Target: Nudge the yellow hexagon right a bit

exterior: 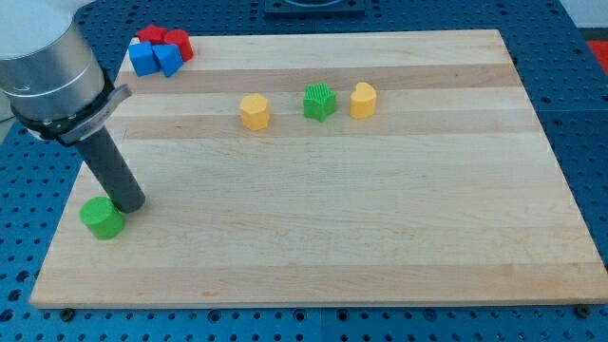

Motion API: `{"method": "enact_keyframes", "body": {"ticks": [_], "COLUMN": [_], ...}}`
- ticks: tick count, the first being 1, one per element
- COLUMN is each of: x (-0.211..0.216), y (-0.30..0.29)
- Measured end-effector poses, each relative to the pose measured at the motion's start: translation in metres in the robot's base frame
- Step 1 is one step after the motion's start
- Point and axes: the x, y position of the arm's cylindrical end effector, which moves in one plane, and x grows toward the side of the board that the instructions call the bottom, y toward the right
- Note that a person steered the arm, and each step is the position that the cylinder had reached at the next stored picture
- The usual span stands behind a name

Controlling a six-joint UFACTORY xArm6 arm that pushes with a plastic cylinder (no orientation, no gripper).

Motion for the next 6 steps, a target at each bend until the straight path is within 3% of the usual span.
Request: {"method": "enact_keyframes", "body": {"ticks": [2, 4, 5, 6], "x": [-0.023, 0.018, -0.013, -0.073], "y": [-0.018, -0.036, -0.031, -0.024]}}
